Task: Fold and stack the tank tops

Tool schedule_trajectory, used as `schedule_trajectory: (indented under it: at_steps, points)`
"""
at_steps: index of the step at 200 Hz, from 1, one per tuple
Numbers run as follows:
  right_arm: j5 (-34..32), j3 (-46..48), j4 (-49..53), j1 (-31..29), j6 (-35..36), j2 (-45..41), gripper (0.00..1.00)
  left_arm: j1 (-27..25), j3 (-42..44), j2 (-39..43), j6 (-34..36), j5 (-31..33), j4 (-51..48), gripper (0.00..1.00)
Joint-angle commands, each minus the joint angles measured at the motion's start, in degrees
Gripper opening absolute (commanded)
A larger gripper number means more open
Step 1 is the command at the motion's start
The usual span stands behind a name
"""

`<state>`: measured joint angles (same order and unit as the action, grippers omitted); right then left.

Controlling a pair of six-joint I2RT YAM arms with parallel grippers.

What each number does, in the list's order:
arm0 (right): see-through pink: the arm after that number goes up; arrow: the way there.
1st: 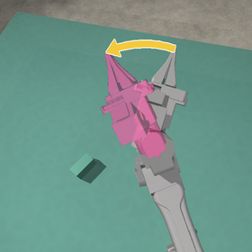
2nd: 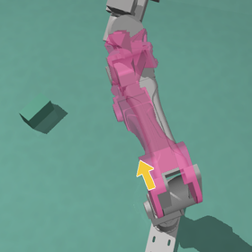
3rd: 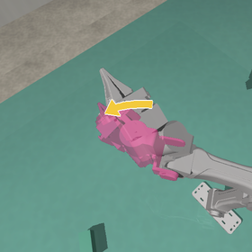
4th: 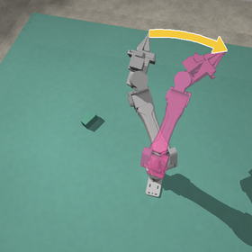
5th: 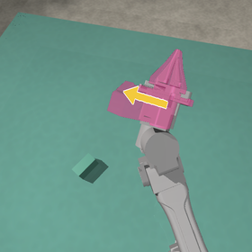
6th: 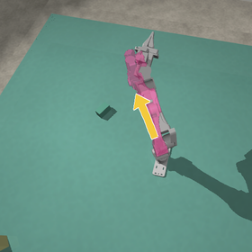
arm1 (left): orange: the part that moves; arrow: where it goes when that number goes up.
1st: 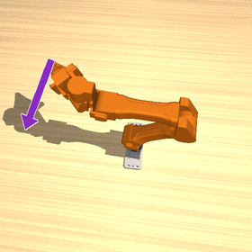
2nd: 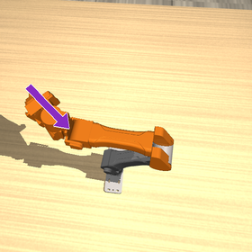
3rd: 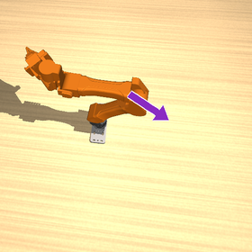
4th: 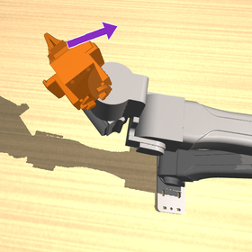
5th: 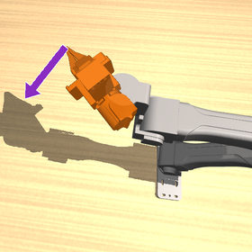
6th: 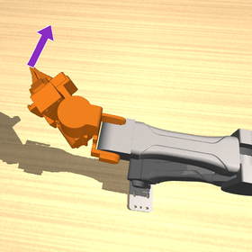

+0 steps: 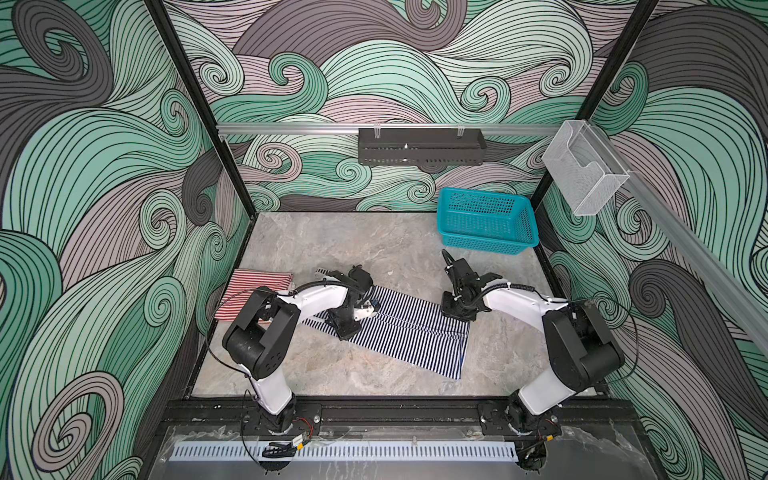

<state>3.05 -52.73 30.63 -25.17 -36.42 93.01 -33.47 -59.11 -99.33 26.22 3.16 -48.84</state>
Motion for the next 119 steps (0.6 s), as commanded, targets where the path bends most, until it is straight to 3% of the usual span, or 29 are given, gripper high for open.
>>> schedule_trajectory:
  at_steps: [1, 54, 119]
  points:
    - [-2.6, 0.0, 1.39, -0.01, -0.14, 0.92, 0.35, -0.4, -1.78, -3.11, -0.91, 3.27, 0.54, 0.47]
    - [-3.2, 5.68, 1.4, -1.95, -2.82, 0.8, 0.35, 0.69, -9.48, -15.25, 0.85, 22.07, 5.68, 0.47]
    - [-1.12, 9.59, 1.6, -11.99, -10.08, 2.2, 0.35, 6.58, -32.0, -26.61, 2.59, 26.38, 3.33, 0.47]
